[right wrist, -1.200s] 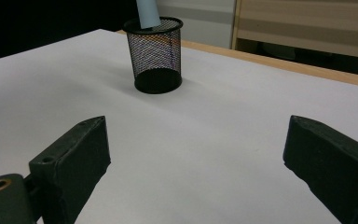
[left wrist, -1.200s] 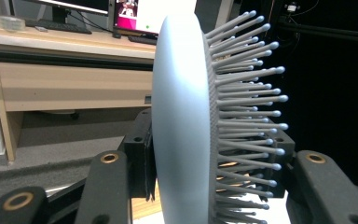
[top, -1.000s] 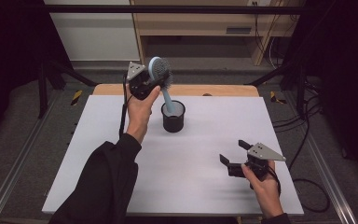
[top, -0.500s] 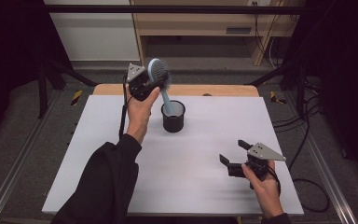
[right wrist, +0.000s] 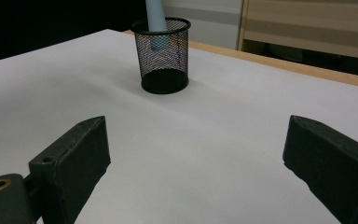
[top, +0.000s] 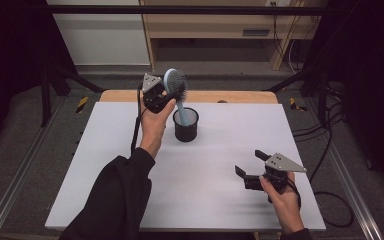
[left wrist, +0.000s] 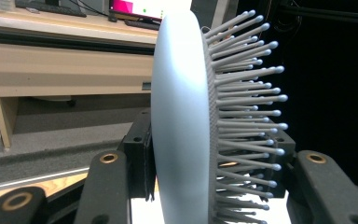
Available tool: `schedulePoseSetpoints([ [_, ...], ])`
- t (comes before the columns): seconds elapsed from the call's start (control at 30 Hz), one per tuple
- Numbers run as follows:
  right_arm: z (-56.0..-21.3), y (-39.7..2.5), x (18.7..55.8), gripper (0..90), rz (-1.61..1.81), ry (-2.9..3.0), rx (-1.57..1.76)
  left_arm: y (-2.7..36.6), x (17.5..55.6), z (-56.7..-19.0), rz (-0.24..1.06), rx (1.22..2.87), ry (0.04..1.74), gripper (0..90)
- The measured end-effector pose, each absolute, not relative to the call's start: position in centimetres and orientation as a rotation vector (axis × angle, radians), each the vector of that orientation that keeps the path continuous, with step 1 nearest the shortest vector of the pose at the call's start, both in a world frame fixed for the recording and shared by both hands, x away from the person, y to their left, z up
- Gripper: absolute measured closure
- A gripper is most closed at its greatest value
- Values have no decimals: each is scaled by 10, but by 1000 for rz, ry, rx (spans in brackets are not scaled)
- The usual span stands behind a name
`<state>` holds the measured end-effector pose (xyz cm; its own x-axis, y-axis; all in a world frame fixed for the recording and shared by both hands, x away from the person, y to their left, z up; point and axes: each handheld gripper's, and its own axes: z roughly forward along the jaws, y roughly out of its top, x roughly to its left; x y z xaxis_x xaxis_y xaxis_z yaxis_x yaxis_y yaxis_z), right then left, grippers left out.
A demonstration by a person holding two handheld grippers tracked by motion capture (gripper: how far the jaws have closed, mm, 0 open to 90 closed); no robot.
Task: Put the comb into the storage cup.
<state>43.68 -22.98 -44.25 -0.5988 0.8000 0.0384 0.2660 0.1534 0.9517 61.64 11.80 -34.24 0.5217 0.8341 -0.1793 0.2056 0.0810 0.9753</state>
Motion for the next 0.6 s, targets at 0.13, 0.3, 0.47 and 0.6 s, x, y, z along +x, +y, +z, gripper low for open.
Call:
schedulePoseSetpoints([
  [0.13,-442,-230,437,73,1450,1953,1012,118,617,-347,593,1448,970,494],
  [0.3,-443,-229,437,72,1452,1965,1002,117,617,-352,581,1450,979,494],
  [0.47,-443,-229,437,72,1445,1963,1004,116,617,-353,580,1454,981,493],
  [0.6,-443,-228,437,72,1447,1962,1009,115,617,-354,579,1448,984,493],
])
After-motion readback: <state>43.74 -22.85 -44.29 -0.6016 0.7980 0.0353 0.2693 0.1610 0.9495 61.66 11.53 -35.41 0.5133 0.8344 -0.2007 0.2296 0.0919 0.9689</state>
